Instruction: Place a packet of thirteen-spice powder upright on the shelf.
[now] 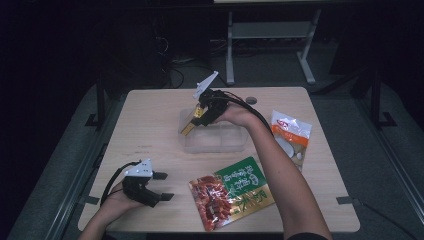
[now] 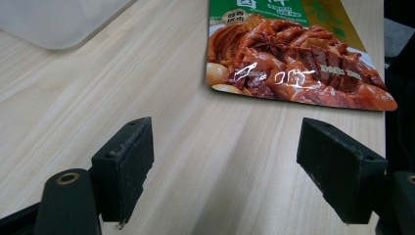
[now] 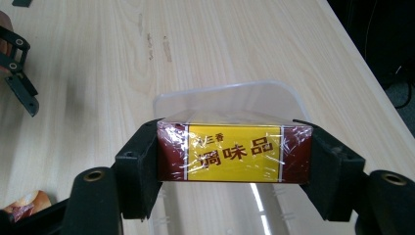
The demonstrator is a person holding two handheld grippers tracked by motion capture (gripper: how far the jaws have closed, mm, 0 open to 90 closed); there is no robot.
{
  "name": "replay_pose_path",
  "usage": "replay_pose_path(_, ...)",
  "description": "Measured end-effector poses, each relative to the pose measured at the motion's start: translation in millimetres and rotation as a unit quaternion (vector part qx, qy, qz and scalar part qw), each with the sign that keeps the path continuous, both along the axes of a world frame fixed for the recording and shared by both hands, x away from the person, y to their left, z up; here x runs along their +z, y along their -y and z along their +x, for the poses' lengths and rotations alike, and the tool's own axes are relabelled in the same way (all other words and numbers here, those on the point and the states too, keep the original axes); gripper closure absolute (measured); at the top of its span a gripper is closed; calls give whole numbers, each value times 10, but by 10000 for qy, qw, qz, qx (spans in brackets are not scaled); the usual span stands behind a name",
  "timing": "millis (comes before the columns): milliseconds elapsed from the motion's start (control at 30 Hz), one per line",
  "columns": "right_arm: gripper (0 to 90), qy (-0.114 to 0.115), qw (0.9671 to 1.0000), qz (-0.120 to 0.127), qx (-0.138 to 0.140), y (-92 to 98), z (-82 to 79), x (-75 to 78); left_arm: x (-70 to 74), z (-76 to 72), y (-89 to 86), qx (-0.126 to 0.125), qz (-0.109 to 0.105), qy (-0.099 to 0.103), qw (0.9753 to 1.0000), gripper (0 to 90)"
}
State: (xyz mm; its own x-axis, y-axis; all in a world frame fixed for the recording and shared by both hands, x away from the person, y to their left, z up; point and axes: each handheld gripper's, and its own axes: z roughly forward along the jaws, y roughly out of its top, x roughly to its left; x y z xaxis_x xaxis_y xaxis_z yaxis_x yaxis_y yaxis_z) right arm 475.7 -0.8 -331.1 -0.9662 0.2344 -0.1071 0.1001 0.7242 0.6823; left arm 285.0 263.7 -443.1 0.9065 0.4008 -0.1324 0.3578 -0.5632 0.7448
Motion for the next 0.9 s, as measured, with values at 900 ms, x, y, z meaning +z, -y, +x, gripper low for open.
replay_pose_path(900, 315, -148, 9991, -327, 211, -356, 126, -50, -16, -15, 58, -170, 6, -80, 9998, 210)
